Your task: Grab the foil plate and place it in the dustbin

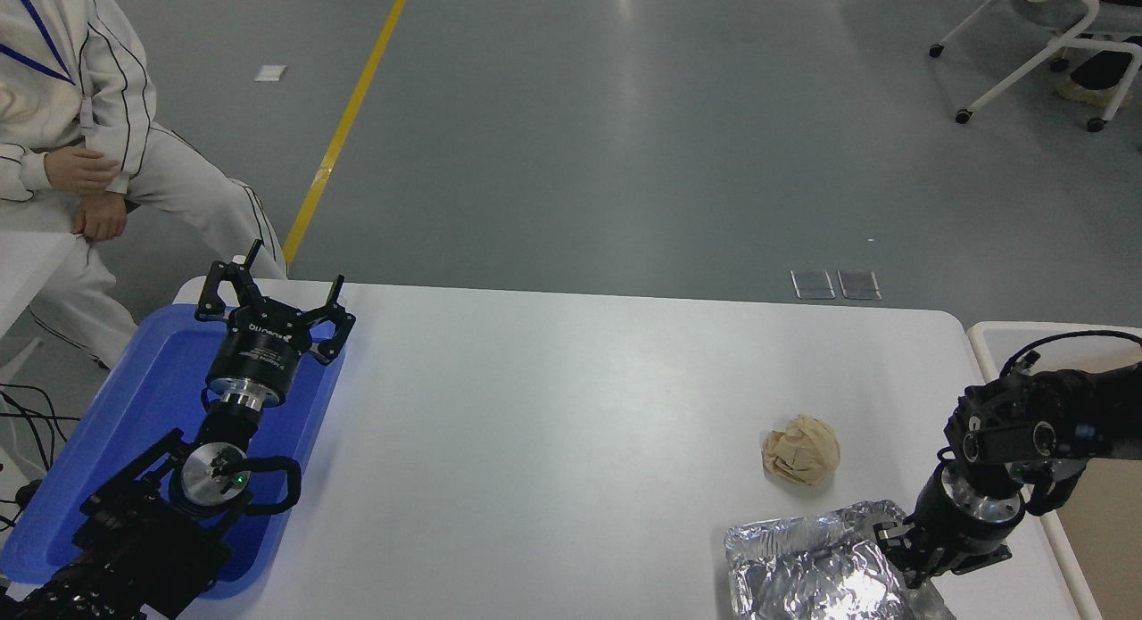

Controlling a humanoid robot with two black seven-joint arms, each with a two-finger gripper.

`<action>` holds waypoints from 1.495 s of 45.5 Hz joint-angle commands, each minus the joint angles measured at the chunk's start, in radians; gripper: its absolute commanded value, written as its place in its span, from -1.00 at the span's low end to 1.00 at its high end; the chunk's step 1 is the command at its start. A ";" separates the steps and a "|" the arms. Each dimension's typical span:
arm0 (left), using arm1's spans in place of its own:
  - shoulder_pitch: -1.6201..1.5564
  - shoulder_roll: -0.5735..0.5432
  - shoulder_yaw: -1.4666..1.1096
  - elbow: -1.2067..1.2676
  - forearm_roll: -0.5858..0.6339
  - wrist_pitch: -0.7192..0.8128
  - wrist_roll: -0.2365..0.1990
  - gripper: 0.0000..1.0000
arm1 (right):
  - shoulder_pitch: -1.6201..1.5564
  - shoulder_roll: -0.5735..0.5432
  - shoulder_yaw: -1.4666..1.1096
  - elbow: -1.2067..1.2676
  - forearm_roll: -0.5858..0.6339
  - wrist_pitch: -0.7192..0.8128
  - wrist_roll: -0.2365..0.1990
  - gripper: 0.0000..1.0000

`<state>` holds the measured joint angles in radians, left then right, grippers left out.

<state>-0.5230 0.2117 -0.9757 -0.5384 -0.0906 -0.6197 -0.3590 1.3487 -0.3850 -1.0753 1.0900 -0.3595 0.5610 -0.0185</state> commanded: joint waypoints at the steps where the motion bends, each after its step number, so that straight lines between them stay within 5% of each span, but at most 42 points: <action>1: 0.000 0.000 0.000 0.000 0.000 0.000 0.000 1.00 | 0.047 -0.023 -0.018 0.001 0.022 0.066 0.000 -1.00; 14: 0.000 0.000 0.000 0.000 0.000 0.000 0.000 1.00 | 0.145 -0.023 -0.055 0.010 0.011 0.223 0.000 -1.00; 68: 0.000 0.000 0.000 0.000 0.000 0.000 0.000 1.00 | 0.636 -0.063 -0.089 0.027 0.008 0.224 0.000 -1.00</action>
<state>-0.5230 0.2117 -0.9756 -0.5384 -0.0909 -0.6197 -0.3590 1.9096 -0.4424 -1.1367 1.1145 -0.3404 0.7850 -0.0178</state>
